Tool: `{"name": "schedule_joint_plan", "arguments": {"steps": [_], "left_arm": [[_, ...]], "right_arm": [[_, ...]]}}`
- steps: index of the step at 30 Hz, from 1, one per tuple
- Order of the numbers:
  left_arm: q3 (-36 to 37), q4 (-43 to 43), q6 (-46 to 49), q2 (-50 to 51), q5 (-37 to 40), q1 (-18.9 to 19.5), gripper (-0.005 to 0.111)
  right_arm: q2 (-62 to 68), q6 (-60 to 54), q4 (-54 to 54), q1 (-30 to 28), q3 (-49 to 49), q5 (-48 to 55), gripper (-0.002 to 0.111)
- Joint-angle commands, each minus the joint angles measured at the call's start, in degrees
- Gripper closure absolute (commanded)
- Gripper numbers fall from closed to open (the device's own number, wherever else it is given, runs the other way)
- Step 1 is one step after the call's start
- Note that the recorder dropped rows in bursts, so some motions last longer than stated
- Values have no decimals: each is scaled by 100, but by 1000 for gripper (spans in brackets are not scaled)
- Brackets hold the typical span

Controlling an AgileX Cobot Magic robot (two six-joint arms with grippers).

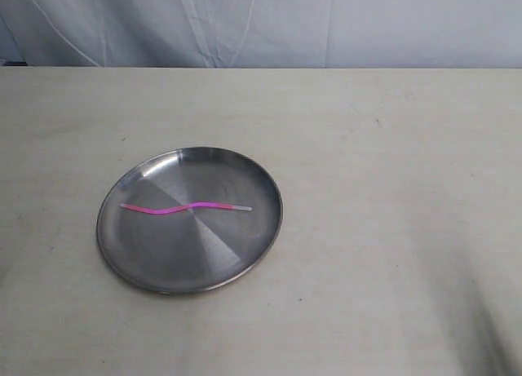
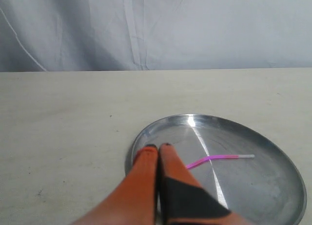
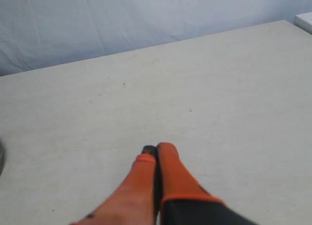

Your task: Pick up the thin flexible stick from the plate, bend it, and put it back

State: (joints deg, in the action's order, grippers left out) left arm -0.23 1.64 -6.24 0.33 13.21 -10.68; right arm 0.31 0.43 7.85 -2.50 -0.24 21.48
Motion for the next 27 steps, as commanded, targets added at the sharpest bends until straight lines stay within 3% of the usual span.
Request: {"name": "schedule_joint_plan", "arguments": {"steps": [1, 7, 27], "left_arm": [[23, 48, 3, -33, -19, 325, 107], [23, 48, 3, -33, -19, 827, 107], [23, 34, 3, -33, -19, 824, 107]], "right_arm": [[-31, -43, 0, -31, 24, -61, 109], [-31, -43, 0, -31, 24, -61, 109], [-31, -43, 38, -31, 24, -75, 109]]}}
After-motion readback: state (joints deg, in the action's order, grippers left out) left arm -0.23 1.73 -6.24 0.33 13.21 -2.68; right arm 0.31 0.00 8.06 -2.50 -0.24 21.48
